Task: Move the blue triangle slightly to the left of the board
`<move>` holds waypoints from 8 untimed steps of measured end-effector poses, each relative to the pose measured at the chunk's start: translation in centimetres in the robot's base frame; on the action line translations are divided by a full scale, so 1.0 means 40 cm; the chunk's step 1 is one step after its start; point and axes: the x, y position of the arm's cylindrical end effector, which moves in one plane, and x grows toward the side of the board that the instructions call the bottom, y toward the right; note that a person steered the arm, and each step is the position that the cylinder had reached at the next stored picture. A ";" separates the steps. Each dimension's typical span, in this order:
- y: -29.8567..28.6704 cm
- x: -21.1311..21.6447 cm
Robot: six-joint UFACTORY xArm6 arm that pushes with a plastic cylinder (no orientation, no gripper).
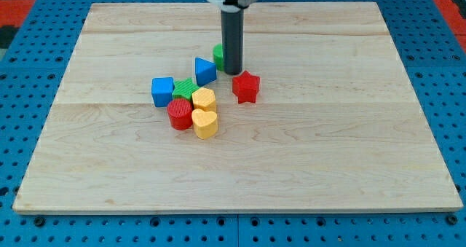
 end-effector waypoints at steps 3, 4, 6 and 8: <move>0.022 -0.088; 0.007 0.067; -0.135 0.057; -0.093 0.089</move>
